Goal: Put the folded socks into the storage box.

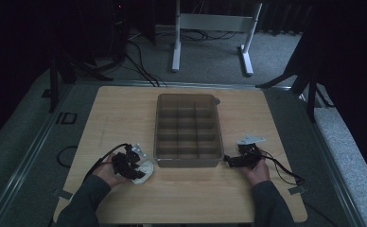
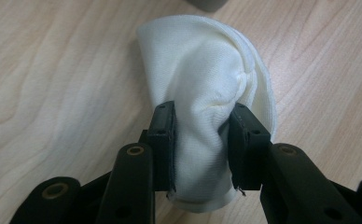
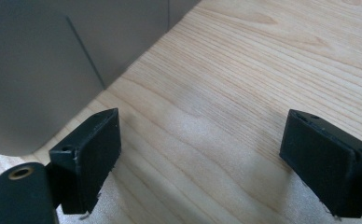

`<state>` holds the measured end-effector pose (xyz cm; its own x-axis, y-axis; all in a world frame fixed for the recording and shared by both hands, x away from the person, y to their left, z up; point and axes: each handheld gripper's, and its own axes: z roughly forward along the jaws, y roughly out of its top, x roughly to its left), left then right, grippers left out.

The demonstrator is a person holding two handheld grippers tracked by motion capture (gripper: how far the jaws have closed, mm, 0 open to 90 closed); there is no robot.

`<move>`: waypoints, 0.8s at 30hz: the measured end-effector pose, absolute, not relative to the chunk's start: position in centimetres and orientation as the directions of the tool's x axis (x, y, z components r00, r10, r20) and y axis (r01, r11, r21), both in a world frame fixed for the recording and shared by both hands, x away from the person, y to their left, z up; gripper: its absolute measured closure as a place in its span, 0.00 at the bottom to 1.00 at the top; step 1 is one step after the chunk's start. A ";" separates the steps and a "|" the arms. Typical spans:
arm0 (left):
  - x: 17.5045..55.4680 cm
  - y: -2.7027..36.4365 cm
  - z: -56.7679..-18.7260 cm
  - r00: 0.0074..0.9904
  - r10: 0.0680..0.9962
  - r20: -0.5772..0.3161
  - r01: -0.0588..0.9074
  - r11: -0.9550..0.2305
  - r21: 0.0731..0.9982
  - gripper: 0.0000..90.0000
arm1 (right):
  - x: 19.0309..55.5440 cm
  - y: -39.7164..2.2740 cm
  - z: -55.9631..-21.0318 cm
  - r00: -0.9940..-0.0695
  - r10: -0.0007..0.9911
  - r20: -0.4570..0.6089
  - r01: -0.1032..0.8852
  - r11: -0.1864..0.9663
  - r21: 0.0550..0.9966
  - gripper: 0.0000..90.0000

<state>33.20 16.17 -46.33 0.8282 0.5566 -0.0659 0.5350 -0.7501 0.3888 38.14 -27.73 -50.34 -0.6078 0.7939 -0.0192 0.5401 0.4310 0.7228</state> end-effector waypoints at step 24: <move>33.0 17.7 -43.3 0.824 0.566 -0.034 0.518 -0.729 0.448 0.73 | 38.1 -27.7 -50.3 -0.608 0.794 -0.019 0.540 0.431 0.723 0.13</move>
